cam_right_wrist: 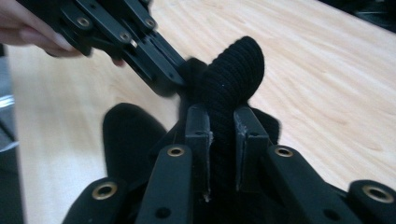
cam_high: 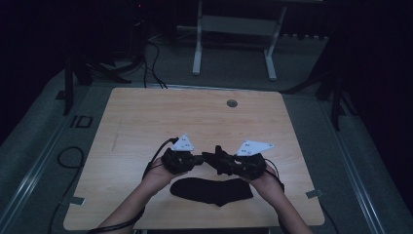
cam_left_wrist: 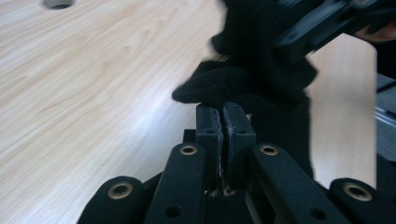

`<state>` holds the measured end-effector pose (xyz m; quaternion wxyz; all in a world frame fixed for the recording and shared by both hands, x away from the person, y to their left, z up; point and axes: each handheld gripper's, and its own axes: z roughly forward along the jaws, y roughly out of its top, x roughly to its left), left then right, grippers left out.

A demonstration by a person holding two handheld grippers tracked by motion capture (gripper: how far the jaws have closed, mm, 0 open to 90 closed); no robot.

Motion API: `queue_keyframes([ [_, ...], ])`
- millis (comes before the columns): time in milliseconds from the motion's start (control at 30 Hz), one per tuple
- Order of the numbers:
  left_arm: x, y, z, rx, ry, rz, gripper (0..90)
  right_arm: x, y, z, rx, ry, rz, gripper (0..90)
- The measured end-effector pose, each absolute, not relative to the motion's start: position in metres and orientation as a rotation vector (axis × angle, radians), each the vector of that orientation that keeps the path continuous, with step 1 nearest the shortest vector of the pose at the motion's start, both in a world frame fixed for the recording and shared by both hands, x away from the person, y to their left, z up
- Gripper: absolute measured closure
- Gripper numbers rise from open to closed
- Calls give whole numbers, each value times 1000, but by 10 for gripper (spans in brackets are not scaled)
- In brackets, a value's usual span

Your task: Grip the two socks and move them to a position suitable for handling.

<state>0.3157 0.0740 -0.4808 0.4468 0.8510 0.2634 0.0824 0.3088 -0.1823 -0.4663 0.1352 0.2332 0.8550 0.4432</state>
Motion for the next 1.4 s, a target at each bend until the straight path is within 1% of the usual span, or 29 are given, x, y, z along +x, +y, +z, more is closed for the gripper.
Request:
queue_keyframes([
  [233, 320, 98, -477, 2082, 731, 216, 869, 316, -203, -460, 749, 2424, 1300, 791],
  [433, 321, 111, -475, 2086, 768, 270, 869, 323, -216, -460, 795, 2389, 1260, 795],
  [500, 323, 117, -475, 2090, 796, 292, 869, 327, -222, -462, 818, 2375, 1233, 809],
  [733, 334, 139, -481, 2066, 887, 262, 868, 341, -236, -469, 891, 2367, 1192, 811],
  [900, 339, 138, -493, 2108, 916, 266, 868, 355, -229, -486, 888, 2428, 1106, 806],
  [1033, 347, 137, -511, 2154, 955, 198, 867, 368, -219, -507, 917, 2459, 1042, 805],
  [1233, 356, 141, -534, 2170, 1030, 153, 865, 381, -210, -538, 964, 2520, 993, 790],
  [1400, 361, 145, -544, 2193, 1060, 133, 863, 382, -205, -552, 968, 2544, 961, 738],
])
